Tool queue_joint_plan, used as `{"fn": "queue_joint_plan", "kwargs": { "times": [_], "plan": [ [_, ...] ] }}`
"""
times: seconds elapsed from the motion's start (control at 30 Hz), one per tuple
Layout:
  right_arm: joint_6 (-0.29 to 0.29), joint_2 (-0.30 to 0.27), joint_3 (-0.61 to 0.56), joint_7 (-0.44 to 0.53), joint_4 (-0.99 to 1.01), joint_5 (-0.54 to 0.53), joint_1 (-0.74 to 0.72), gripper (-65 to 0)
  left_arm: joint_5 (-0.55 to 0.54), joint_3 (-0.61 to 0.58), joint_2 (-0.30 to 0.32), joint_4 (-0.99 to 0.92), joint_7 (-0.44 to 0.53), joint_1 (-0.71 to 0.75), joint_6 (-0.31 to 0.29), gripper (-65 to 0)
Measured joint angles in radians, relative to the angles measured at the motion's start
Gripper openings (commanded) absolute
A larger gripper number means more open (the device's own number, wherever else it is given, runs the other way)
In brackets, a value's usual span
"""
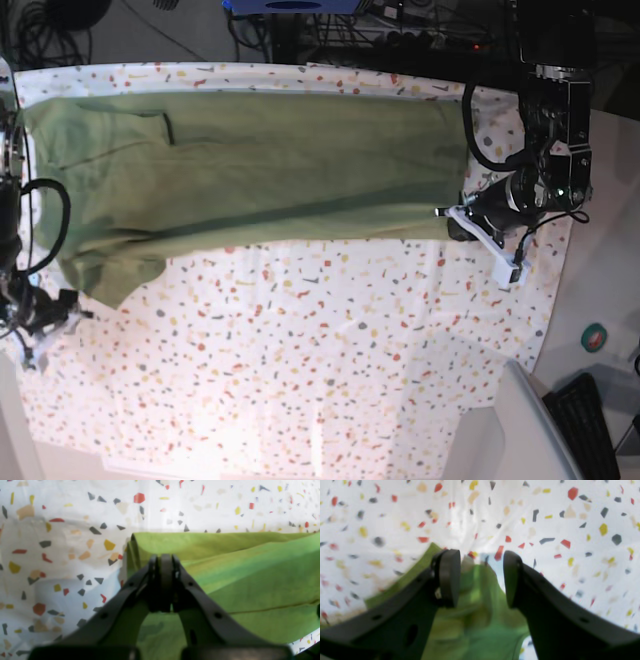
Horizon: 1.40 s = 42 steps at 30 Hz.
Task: Layout the t-shirt on the table in an organized manner, then fold the t-shirt properly
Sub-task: 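Regrasp the folded edge of the green shirt with both grippers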
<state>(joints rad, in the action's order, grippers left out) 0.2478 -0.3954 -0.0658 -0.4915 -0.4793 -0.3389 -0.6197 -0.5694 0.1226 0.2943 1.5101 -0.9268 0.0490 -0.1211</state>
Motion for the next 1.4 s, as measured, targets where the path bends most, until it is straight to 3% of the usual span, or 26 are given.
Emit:
{"fn": "queue_joint_plan", "kwargs": {
  "times": [0.1,0.23,0.53,0.63,0.8,1.03,1.1,1.3,1.4],
  "plan": [
    [0.000,0.001,-0.087,0.090,0.172,0.002,-0.053,-38.4,0.001,-0.001,0.000,0.000,-0.002,0.001,0.000,-65.0],
    [-0.001,-0.002,-0.110,0.142,0.220,0.002,-0.080,-38.4,0.001,-0.001,0.000,0.000,-0.001,0.001,0.000,-65.0],
    [-0.001,0.007,-0.111,0.138,0.225,0.002,-0.055,-38.6,0.001,-0.001,0.000,0.000,-0.002,0.001,0.000,-65.0],
    [-0.056,0.008,-0.122,0.138,0.224,0.001,-0.053,-38.6,0.002,-0.001,0.000,0.000,-0.002,0.001,0.000,-65.0],
    [-0.057,0.007,-0.185,0.137,0.224,0.002,-0.055,-38.6,0.002,-0.001,0.000,0.000,-0.002,0.001,0.000,-65.0],
    [-0.061,0.036,-0.188,0.138,0.224,0.000,-0.053,-38.7,0.002,-0.001,0.000,0.000,-0.002,0.001,0.000,-65.0],
    [-0.061,0.036,-0.188,0.138,0.224,-0.002,-0.050,-42.6,0.002,-0.001,0.000,0.000,-0.002,0.001,0.000,-65.0],
    [-0.063,0.033,-0.188,0.137,0.224,0.000,-0.047,-65.0,0.002,-0.001,0.000,0.000,-0.002,0.001,0.000,-65.0],
    [-0.064,0.035,-0.188,0.138,0.224,-0.002,-0.047,-65.0,0.002,-0.001,0.000,0.000,-0.002,0.001,0.000,-65.0]
  ]
}}
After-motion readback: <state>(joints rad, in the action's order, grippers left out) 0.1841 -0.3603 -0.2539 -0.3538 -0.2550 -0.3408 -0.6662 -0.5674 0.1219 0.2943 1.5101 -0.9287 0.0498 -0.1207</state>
